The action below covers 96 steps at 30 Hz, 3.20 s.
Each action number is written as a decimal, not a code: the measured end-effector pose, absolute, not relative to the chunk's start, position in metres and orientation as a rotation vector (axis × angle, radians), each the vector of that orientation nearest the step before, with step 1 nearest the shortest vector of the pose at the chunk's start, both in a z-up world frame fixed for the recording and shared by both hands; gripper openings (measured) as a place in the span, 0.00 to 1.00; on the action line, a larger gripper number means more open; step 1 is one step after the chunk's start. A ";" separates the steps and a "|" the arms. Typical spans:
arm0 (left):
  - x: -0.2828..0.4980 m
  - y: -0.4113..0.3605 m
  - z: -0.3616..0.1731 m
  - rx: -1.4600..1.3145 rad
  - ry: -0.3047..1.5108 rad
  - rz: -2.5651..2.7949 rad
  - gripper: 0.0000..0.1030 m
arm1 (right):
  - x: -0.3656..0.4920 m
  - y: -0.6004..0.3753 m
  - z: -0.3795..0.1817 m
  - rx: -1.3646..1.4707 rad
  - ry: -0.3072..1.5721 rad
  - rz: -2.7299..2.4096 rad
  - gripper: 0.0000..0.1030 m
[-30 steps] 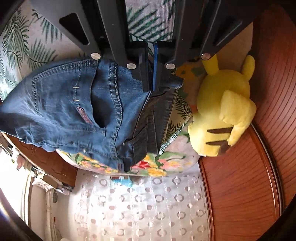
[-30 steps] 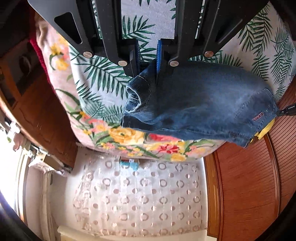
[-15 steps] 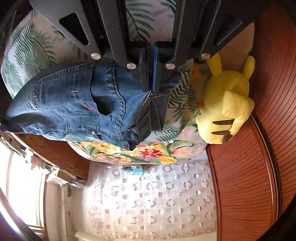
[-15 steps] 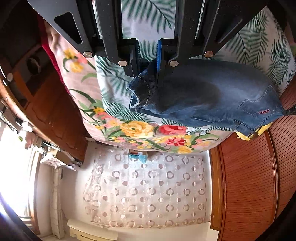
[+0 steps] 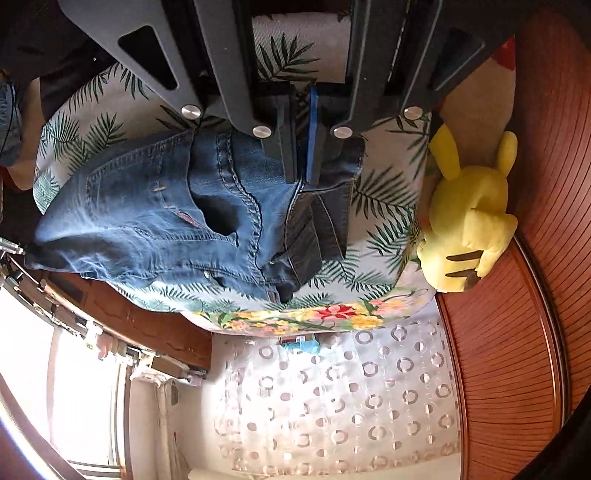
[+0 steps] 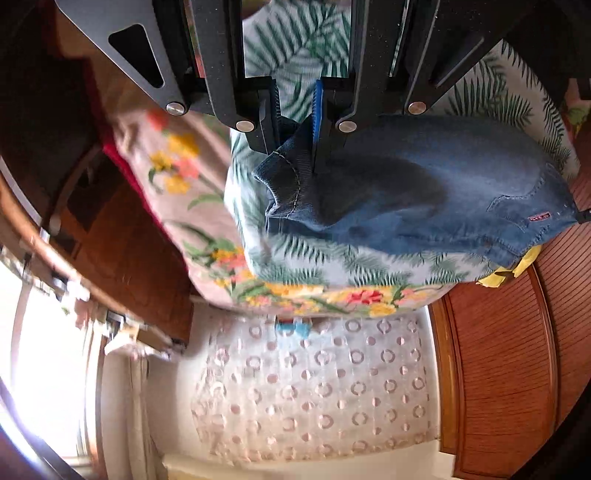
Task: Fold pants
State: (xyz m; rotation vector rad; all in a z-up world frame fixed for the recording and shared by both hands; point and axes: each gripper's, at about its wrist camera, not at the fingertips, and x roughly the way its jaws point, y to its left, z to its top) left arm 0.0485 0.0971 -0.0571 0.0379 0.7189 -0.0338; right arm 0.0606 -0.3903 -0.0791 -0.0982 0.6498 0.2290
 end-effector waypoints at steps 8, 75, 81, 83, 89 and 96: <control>0.056 0.097 -0.061 0.011 0.712 -0.049 0.47 | 0.072 -0.381 -0.106 -0.038 0.713 0.218 0.13; 0.056 0.029 -0.048 -0.021 0.587 -0.164 0.49 | 0.066 -0.229 -0.028 -0.102 0.449 0.722 0.06; 0.057 0.037 -0.053 -0.038 0.596 -0.149 0.49 | 0.089 -0.216 -0.041 -0.163 0.514 0.717 0.07; 0.058 0.038 -0.054 -0.045 0.599 -0.147 0.49 | 0.096 -0.215 -0.044 -0.194 0.529 0.667 0.19; 0.059 0.035 -0.057 -0.048 0.607 -0.158 0.49 | 0.115 -0.230 -0.048 -0.188 0.531 0.645 0.44; 0.072 0.021 -0.067 -0.034 0.638 -0.202 0.49 | 0.132 -0.247 -0.073 -0.190 0.583 0.566 0.45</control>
